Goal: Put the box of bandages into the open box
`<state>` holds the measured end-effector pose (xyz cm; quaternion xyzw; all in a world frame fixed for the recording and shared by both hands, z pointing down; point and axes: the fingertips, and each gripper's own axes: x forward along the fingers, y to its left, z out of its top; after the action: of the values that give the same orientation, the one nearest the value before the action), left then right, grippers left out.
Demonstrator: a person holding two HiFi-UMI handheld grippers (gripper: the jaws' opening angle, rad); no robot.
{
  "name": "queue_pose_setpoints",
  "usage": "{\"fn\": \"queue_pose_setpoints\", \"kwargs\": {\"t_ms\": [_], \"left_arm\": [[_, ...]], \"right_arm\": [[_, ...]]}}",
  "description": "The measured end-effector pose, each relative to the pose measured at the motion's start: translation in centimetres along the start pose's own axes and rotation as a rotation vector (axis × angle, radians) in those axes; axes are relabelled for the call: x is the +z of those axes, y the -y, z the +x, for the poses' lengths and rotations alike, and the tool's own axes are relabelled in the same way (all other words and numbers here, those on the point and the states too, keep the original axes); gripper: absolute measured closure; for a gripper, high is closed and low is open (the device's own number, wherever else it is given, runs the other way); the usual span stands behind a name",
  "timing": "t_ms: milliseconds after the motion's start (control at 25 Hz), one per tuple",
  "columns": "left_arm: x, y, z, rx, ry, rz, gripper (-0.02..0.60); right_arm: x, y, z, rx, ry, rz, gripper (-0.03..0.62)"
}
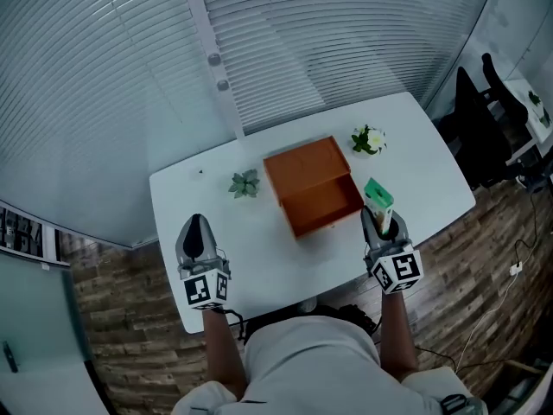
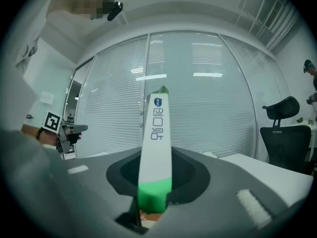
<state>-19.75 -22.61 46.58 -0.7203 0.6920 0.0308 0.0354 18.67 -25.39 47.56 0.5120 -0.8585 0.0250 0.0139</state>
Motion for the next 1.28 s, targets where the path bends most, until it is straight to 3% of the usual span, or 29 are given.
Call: {"fn": "queue_pose_setpoints", "kwargs": {"t_ms": [280, 440, 600, 800, 920, 1120, 1240, 1280], "left_arm": [[-0.5, -0.8, 1.1, -0.014, -0.028, 0.057, 0.554], [-0.5, -1.2, 1.1, -0.024, -0.032, 0.061, 0.554], [-0.8, -1.8, 0.6, -0.025, -0.037, 0.062, 0.554], [-1.1, -2.6, 0.0, -0.021, -0.036, 0.05, 0.555], [-1.1, -3.2, -0.1, -0.022, -0.033, 0.048, 0.554], [-1.2, -3.9, -0.3, -0.022, -0.031, 0.042, 0.555], [-1.2, -4.0, -0.5, -0.025, -0.031, 0.04, 0.554], [-1.2, -4.0, -0.5, -0.027, -0.031, 0.041, 0.554]], "right_arm": [[-0.6, -0.4, 2.1, 0.002, -0.009, 0.003, 0.502], [-1.3, -0.9, 3.7, -0.01, -0.046, -0.08, 0.502], [-2.7, -2.6, 5.9, 0.035, -0.14, -0.335, 0.502], [-5.6, -4.9, 8.0, 0.153, -0.328, -0.855, 0.5], [-7.7, -5.4, 8.8, 0.216, -0.431, -1.01, 0.497], [-8.8, -6.0, 9.3, 0.267, -0.497, -1.022, 0.491], [-9.1, -6.0, 9.2, 0.289, -0.531, -0.979, 0.388], [-9.2, -5.9, 9.1, 0.288, -0.541, -0.978, 0.379]]}}
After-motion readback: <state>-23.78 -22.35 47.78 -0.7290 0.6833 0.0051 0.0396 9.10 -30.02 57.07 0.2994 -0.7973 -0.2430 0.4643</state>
